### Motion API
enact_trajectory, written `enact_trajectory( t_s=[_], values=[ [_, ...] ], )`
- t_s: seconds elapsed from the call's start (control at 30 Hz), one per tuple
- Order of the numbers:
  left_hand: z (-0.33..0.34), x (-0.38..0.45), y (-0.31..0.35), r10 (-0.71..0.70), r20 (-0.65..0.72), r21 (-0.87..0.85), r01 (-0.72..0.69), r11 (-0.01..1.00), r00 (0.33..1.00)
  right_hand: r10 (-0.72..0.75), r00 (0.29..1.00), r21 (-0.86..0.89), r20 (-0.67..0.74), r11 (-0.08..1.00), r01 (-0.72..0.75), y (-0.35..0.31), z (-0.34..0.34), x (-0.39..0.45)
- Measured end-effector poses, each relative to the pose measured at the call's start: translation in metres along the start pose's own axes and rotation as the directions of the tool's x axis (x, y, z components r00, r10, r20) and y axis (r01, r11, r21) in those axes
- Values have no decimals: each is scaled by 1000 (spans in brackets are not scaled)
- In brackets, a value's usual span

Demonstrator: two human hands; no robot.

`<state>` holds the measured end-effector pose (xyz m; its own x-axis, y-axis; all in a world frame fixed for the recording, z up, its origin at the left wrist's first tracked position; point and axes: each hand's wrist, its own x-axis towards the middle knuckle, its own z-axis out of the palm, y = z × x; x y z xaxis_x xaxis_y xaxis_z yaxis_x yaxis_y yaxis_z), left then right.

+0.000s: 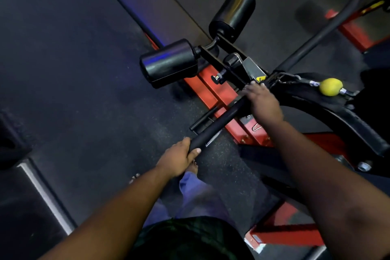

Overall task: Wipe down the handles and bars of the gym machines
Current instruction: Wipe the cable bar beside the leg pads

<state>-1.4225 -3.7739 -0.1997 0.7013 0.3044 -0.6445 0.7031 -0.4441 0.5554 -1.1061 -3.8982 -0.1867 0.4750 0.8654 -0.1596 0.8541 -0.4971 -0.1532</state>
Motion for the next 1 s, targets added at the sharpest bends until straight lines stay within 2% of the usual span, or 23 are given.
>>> enact_trajectory(
  t_s=[0.07,0.13,0.17,0.2,0.27,0.33,0.37,0.4,0.47,0.53,0.6,0.7,0.77,0.83,0.9,1.0],
  values=[
    [-1,-3,0,-4,-16,-4,4,1000,1000,110,993,59,-47,992,-108,-5,-4,7],
    [-2,-3,1,-7,-3,2,7,1000,1000,204,979,158,-21,967,-199,-38,4,-6],
    [-2,-3,0,-9,10,7,9,1000,1000,188,982,214,0,959,-183,-57,12,-18],
    [-2,-2,0,-9,25,11,9,1000,1000,111,994,251,14,962,-111,-73,20,-31],
    [-4,-1,-2,-8,43,13,8,1000,999,-137,991,274,9,953,129,-85,29,-49],
    [-3,-1,0,-1,39,11,0,1000,999,-315,949,170,-2,935,311,-65,18,-43],
    [-2,-1,2,5,34,13,-5,1000,999,-333,943,73,9,940,332,-49,9,-34],
    [0,-2,4,10,25,8,-10,1000,1000,-312,950,-37,10,949,312,-31,0,-22],
    [2,-5,2,8,6,-9,-8,1000,1000,-152,988,-207,35,966,156,-1,-18,0],
    [1,-6,2,12,-12,-10,-12,1000,1000,2,999,-270,34,963,8,8,-24,12],
    [-1,-6,5,17,-8,-2,-17,1000,1000,90,996,-215,0,973,-88,-4,-21,13],
    [-1,-9,8,19,5,-5,-19,1000,1000,229,971,98,-75,970,-221,-42,-1,-14],
    [-2,-10,9,17,7,-4,-17,1000,1000,205,976,196,-78,963,-186,-65,13,-38],
    [-3,-11,9,20,9,7,-20,1000,1000,83,994,170,-64,983,-71,-68,18,-49],
    [-4,-12,9,20,0,6,-20,1000,1000,-8,999,-2,-37,1000,8,-51,6,-39],
    [-3,-13,8,16,-19,7,-16,1000,1000,78,997,-214,-11,974,-79,-16,-20,-7]
  ],
)
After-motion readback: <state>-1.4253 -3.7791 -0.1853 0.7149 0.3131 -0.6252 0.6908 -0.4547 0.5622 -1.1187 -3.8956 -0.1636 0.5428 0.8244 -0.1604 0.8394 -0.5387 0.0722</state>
